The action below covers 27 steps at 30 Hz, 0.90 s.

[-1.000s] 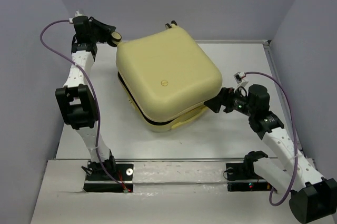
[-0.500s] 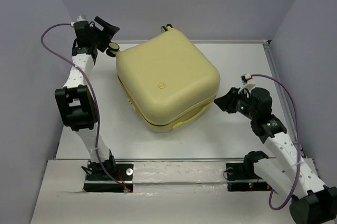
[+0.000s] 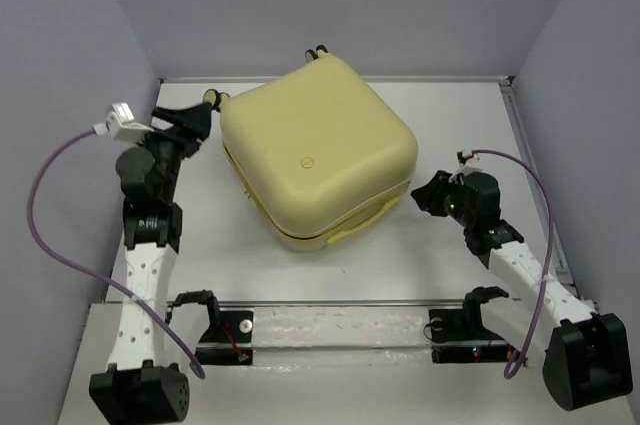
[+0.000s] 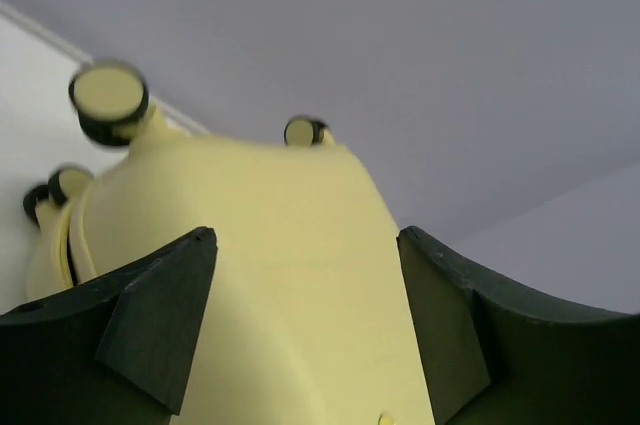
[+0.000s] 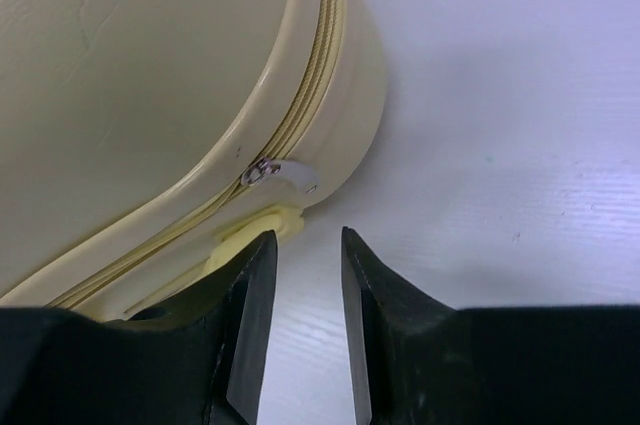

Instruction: Pack the luggage

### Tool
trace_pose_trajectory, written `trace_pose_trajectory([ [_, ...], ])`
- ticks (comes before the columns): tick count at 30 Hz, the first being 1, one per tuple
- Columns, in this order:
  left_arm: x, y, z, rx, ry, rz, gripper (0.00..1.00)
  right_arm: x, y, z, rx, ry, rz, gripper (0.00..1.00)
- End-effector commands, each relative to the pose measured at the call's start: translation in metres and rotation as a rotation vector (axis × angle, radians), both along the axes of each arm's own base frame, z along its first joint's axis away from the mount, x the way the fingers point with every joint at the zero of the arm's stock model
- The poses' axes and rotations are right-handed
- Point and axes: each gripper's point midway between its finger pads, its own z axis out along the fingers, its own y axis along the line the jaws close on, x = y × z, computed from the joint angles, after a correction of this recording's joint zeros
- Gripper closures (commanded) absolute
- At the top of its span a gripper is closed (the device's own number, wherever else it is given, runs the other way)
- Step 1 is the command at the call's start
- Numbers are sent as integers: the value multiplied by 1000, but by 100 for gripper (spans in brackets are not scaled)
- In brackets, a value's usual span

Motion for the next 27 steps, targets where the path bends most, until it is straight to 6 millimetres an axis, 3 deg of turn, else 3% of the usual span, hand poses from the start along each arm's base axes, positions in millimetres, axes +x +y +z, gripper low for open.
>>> trace_pose_trajectory([
  [1,-26,-32,-98,-108,150,-75,30,33,-5,13,-29,-195,-14,61],
  [2,-34,-34,-108,-128,157,-78,34,37,-10,10,-22,-205,-30,61],
  [3,-46,-36,-106,-133,131,-91,37,32,-2,9,20,-211,30,61],
  [4,-52,-36,-112,-126,142,-91,38,36,0,24,45,-295,52,61],
  [7,-77,-47,-142,-84,186,-134,45,29,11,17,46,-312,141,59],
  [11,-102,-59,-165,-128,183,-203,51,41,14,13,26,-311,175,59],
  [14,-110,-63,-188,-154,211,-226,55,53,10,6,1,-303,146,58],
  [17,-113,-68,-208,-157,250,-251,59,62,8,9,-24,-321,141,45],
  [19,-114,-72,-217,-143,272,-266,61,66,15,11,-35,-333,196,43],
  [27,-120,-80,-227,-105,285,-295,66,60,38,26,-39,-452,386,42],
])
